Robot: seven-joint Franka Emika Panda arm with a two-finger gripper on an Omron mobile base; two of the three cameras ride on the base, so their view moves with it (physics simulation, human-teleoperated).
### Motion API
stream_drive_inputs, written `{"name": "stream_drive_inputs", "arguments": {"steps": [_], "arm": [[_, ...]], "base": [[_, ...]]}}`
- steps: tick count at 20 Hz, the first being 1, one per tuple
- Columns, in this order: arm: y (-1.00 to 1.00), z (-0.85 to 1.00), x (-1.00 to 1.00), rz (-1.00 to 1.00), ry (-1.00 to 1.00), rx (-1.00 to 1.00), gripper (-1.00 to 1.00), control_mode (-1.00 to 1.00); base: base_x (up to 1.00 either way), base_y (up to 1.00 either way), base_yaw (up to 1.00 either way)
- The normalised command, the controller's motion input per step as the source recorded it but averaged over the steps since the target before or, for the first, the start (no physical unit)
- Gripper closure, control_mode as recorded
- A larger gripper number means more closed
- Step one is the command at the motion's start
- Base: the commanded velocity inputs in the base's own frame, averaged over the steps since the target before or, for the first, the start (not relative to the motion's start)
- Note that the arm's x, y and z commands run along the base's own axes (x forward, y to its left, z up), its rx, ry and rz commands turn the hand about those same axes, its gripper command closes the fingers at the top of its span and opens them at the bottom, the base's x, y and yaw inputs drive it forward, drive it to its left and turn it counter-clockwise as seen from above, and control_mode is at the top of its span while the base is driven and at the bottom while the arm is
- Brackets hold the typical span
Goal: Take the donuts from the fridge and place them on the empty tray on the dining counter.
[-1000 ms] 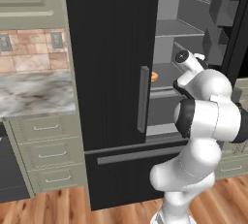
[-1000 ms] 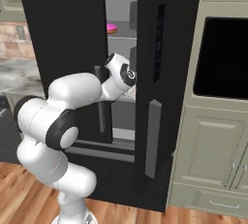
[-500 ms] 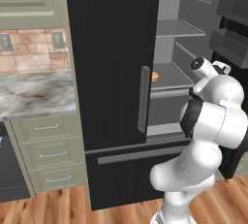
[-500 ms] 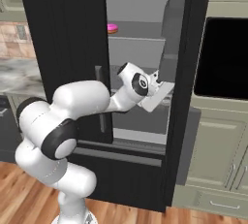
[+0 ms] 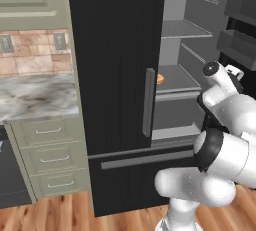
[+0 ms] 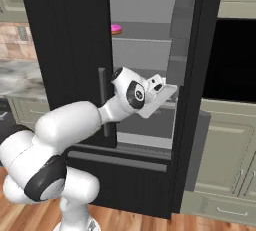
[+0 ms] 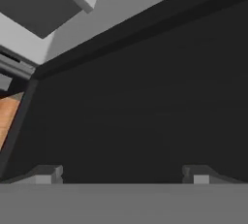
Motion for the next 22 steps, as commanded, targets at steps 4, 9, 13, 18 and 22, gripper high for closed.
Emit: {"name": "stream_drive_inputs", "arguments": {"steps": [4,9,13,18,22], "arm": [[1.00,0.38,-0.71,0.00,-0.24,0.07,-1.00,-1.00],[1.00,0.16,-0.53,-0.10,-0.44,0.11,-1.00,-1.00],[1.00,0.22,-0.46,-0.19,-0.58,0.33,-1.00,-1.00],[0.93,0.27,-0.30,-0.03,-0.36,0.43,-1.00,-1.00],[0.56,0.21,-0.20,0.22,-0.04,0.43,-1.00,-1.00]], "base": [[0.00,0.00,0.00],[0.00,0.00,0.00],[0.00,0.00,0.00],[0.00,0.00,0.00],[0.00,0.00,0.00]]}}
